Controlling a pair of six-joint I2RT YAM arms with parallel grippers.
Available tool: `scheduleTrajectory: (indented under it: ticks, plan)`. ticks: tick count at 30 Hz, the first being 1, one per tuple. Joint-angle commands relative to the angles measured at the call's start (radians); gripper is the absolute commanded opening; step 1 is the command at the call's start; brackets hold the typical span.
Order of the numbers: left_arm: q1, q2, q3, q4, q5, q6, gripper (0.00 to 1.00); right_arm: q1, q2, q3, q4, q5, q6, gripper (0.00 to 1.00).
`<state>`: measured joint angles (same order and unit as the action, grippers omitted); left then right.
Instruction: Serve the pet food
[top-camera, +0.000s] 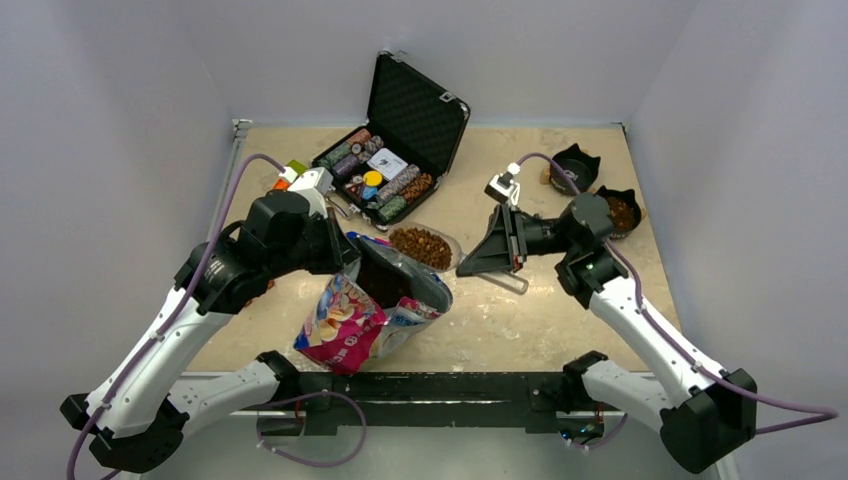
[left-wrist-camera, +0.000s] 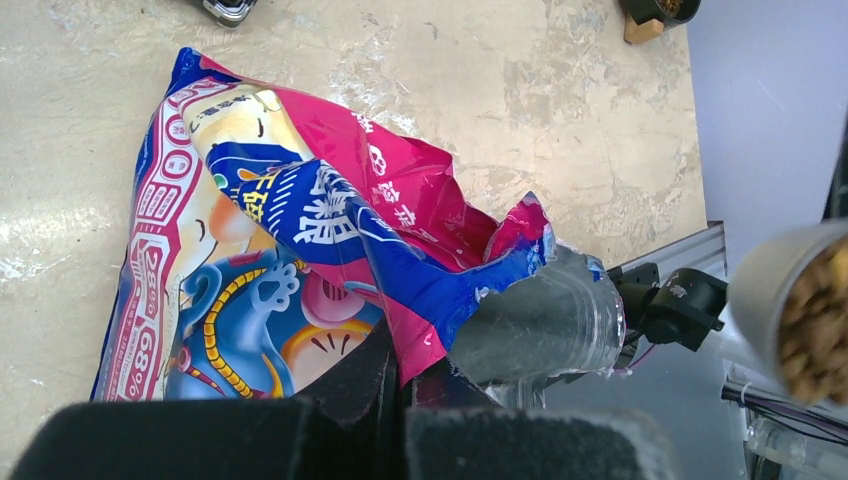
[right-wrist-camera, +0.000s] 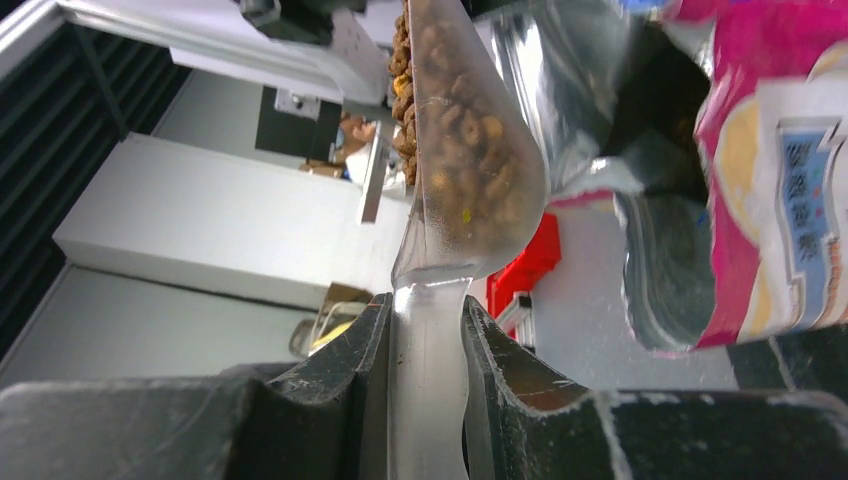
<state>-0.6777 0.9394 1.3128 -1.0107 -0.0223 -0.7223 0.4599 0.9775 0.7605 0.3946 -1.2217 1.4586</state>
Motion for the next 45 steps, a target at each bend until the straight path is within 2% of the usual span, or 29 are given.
scheduleTrajectory:
  ticks: [1,12,21,26,34,45]
  plan:
    - [-0.003,-0.026,0.049,0.101,-0.027,0.01,0.0,-0.074,0.063,0.12,0.085,0.003,0.052,0.0]
    - [-0.003,-0.054,0.065,0.092,0.045,0.152,0.0,-0.336,0.314,0.255,0.219,0.038,0.102,0.0]
    - [-0.003,-0.086,0.055,0.086,0.076,0.215,0.0,-0.523,0.547,0.238,0.509,0.182,0.169,0.0]
    - [-0.003,-0.111,0.036,0.092,0.079,0.237,0.0,-0.591,0.646,0.263,0.496,0.263,0.098,0.0]
    - [-0.003,-0.114,0.034,0.112,0.063,0.261,0.0,-0.675,0.797,0.257,0.558,0.372,0.071,0.0]
    - [-0.003,-0.125,0.025,0.093,0.026,0.269,0.0,-0.785,0.901,0.155,0.668,0.495,0.106,0.0]
